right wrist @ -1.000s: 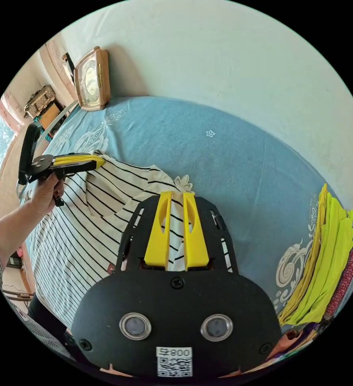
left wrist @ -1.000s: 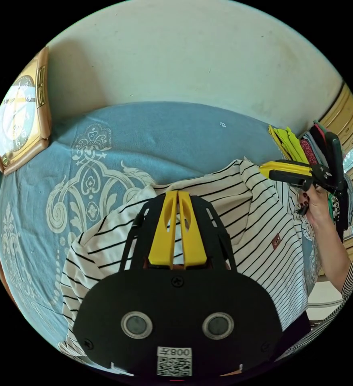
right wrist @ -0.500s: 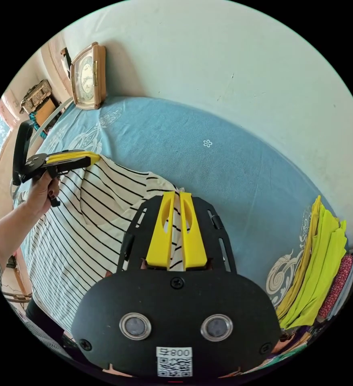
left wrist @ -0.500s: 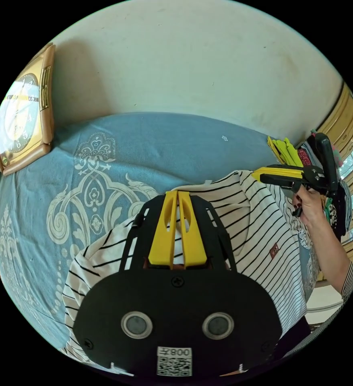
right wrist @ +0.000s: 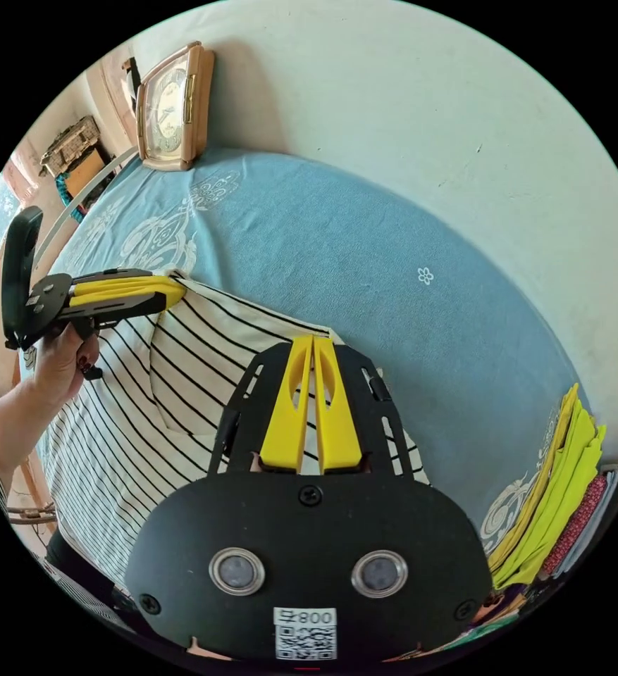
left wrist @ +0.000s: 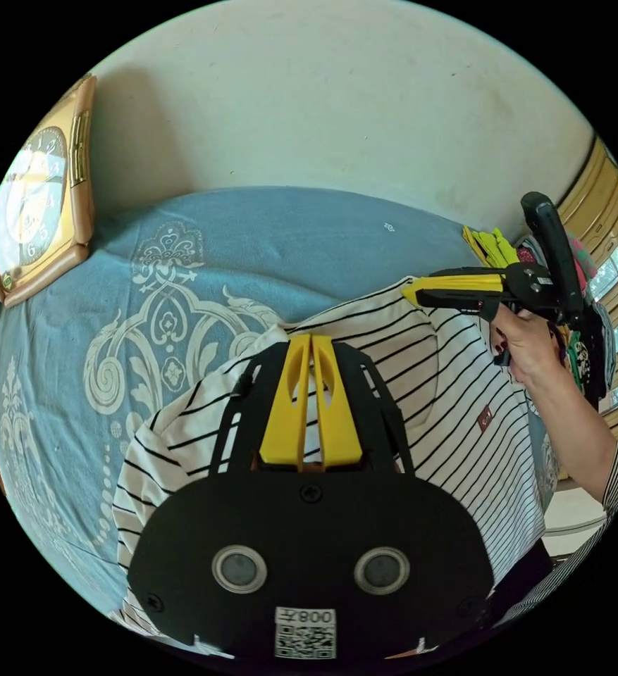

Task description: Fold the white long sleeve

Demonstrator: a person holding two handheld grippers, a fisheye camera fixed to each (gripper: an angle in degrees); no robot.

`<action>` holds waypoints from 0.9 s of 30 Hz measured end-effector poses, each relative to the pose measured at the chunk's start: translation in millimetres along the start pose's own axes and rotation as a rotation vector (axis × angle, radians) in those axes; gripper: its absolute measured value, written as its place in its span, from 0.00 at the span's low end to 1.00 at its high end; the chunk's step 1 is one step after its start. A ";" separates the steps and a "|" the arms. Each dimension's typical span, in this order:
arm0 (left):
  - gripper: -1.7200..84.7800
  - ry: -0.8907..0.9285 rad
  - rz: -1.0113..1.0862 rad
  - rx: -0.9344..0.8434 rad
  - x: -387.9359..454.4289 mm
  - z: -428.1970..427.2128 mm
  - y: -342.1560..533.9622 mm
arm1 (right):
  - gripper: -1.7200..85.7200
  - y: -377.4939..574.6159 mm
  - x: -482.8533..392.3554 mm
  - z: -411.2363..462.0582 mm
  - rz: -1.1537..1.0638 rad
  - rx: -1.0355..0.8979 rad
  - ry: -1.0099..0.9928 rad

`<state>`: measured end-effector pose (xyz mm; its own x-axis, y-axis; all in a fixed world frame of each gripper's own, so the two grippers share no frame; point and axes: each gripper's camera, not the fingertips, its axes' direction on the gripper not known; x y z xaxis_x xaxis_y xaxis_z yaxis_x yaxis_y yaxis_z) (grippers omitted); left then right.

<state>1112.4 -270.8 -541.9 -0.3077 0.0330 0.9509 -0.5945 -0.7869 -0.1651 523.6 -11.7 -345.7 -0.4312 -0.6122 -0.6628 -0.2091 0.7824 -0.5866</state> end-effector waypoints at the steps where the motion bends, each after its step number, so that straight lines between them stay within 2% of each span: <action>1: 0.02 -0.006 -0.002 -0.007 3.1 1.8 -6.9 | 0.02 -0.6 0.1 2.0 -0.006 -0.005 0.024; 7: 0.02 -0.003 -0.010 -0.008 21.0 5.7 -26.5 | 0.02 20.9 6.2 0.6 0.026 0.028 0.011; 10: 0.02 -0.029 -0.001 0.052 35.5 -3.1 -32.5 | 0.02 38.0 15.7 -7.5 0.057 0.087 -0.026; 12: 0.02 -0.027 0.000 -0.026 41.2 8.5 -42.8 | 0.02 41.4 23.2 5.8 0.063 0.002 -0.051; 18: 0.02 0.004 -0.039 0.081 65.4 -14.8 -61.2 | 0.02 92.4 39.4 -17.5 0.104 0.132 -0.115; 21: 0.02 0.009 -0.058 -0.037 76.1 6.4 -74.2 | 0.02 120.8 49.3 -11.9 0.134 0.110 -0.181; 25: 0.02 0.030 -0.079 0.109 105.4 -22.8 -81.1 | 0.02 165.1 57.4 -16.2 0.154 0.129 -0.215; 27: 0.02 0.039 -0.063 0.101 123.6 -28.5 -87.0 | 0.02 188.8 60.1 -21.8 0.158 0.154 -0.288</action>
<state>1104.9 -180.7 -417.5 -0.3018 0.1061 0.9474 -0.5365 -0.8404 -0.0768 439.0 101.7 -486.1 -0.1781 -0.5092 -0.8420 -0.0151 0.8570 -0.5150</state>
